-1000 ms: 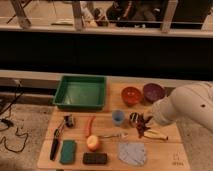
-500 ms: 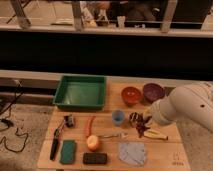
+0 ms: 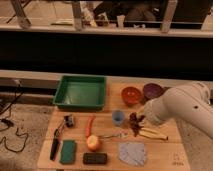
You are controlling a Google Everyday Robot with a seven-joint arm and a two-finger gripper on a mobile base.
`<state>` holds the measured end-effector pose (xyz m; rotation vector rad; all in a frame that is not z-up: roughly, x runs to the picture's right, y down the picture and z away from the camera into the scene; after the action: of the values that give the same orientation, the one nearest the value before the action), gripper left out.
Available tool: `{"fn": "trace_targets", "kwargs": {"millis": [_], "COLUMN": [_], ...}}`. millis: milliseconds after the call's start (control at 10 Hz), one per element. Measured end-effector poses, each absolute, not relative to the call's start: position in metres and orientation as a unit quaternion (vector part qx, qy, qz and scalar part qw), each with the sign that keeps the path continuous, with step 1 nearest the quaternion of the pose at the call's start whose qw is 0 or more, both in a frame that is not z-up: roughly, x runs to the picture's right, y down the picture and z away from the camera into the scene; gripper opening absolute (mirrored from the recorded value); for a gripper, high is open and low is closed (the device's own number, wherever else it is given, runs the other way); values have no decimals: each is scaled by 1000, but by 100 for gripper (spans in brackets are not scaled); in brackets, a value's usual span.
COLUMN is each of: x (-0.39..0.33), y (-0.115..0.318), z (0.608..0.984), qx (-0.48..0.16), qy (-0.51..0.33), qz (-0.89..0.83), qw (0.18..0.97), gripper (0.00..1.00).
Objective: Place grapes in plastic cup
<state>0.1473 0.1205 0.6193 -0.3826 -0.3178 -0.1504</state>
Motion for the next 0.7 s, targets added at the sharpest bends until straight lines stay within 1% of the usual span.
{"fn": "trace_targets", "kwargs": {"millis": [300,700], "x": [127,112], "y": [106,75], "z": [628,642], "qx": [-185,-180], "qy": [-166,-166], "qz": [-94,-118], "qw": [964,962], "gripper": [0,0]}}
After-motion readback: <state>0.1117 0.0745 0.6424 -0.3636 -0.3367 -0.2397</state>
